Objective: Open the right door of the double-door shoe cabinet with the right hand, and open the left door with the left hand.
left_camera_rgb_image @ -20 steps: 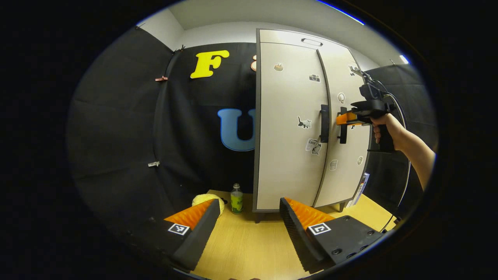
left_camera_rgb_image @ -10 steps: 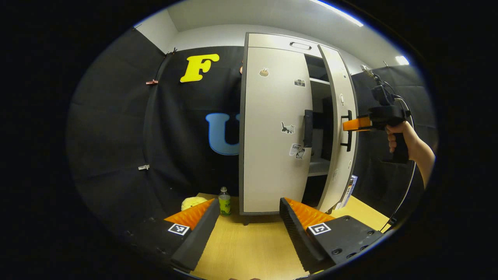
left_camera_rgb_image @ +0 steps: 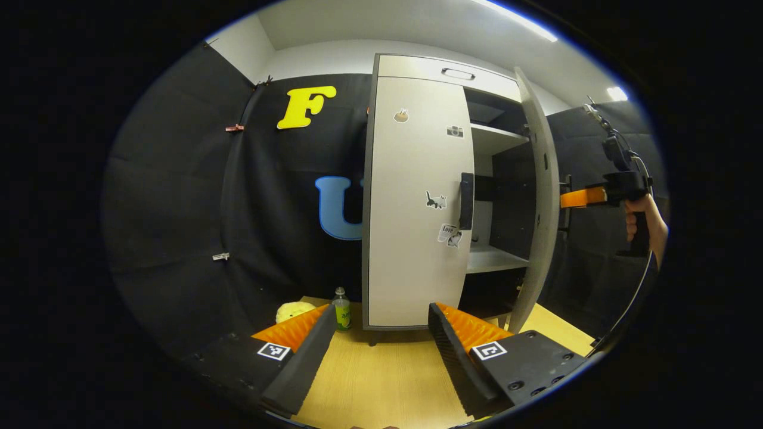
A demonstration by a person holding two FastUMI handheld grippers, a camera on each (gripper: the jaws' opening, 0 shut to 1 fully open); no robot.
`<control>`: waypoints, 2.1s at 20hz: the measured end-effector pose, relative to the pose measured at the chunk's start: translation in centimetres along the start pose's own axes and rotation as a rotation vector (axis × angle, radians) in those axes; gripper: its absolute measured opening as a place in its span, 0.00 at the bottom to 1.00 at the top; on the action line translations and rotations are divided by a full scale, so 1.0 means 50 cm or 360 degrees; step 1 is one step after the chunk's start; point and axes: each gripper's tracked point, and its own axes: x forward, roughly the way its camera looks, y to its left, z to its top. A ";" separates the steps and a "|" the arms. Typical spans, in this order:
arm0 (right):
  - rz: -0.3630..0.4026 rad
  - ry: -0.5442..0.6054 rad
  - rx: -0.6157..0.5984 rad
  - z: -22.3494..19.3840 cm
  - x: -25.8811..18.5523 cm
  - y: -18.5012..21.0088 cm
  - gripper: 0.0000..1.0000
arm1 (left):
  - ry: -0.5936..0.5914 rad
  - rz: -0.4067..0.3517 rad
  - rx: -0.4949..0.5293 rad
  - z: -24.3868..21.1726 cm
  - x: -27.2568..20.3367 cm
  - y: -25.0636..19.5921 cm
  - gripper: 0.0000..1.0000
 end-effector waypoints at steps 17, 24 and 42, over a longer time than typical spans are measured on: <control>-0.0137 -0.0007 0.0039 0.005 -0.025 -0.144 0.05 | 0.0018 -0.0039 -0.0031 0.064 0.157 -0.163 0.95; 0.0042 -0.0032 0.0079 -0.002 -0.008 -0.120 0.06 | -0.0002 -0.0034 0.0006 0.114 0.235 -0.244 0.95; -0.0114 0.0104 0.0234 -0.092 -0.127 -0.122 0.99 | -0.0098 -0.0117 0.0074 0.254 0.471 -0.349 0.95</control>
